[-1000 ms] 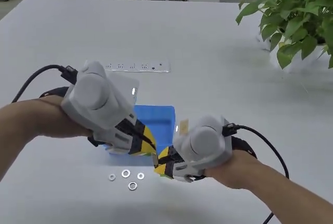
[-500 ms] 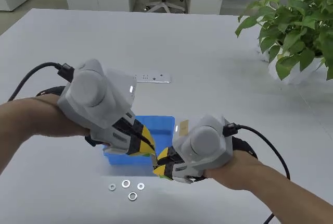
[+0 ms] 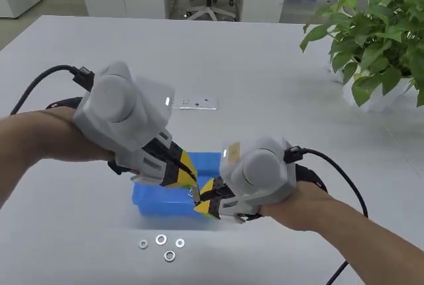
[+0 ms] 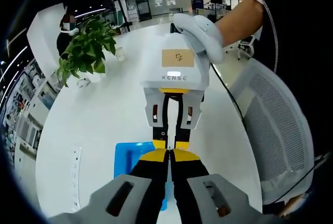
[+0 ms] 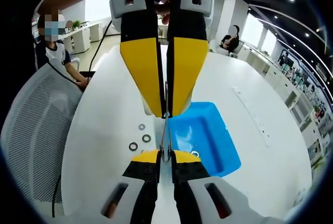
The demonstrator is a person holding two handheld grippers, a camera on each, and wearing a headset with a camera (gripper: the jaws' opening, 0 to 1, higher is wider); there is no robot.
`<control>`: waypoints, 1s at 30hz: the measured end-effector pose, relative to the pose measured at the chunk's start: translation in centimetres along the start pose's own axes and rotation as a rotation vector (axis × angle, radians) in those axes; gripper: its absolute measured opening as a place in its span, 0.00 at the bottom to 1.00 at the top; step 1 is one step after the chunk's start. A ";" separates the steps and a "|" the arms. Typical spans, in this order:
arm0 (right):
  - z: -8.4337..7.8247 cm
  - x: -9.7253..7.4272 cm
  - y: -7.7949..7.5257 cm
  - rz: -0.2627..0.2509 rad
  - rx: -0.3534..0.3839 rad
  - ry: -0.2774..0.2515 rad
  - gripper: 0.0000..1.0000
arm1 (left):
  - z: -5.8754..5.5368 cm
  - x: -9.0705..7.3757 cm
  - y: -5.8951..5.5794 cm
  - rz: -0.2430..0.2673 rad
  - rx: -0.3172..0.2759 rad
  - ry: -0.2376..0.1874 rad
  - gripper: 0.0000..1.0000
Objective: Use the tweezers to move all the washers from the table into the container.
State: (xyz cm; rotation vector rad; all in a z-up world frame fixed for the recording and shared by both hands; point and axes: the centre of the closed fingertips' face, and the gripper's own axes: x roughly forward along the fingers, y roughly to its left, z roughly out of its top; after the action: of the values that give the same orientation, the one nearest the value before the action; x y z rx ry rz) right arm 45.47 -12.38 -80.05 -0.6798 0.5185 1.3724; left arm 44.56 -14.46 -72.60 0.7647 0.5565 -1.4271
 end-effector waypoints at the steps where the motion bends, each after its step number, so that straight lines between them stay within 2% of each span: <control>1: 0.1 0.0 -0.1 -0.002 -0.003 0.001 0.10 | 0.0 -0.1 0.2 0.001 0.000 0.000 0.06; 15: 0.3 0.7 -2.6 -0.010 -0.016 0.001 0.10 | -0.5 -0.2 2.4 0.022 0.003 0.005 0.06; 30: -1.4 2.5 -4.7 0.001 -0.005 0.030 0.10 | -2.3 1.6 4.7 0.023 -0.011 0.012 0.06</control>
State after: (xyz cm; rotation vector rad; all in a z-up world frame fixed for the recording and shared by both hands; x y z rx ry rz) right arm 50.55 -11.89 -82.15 -0.7045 0.5393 1.3663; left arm 49.57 -13.94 -74.68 0.7695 0.5627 -1.3978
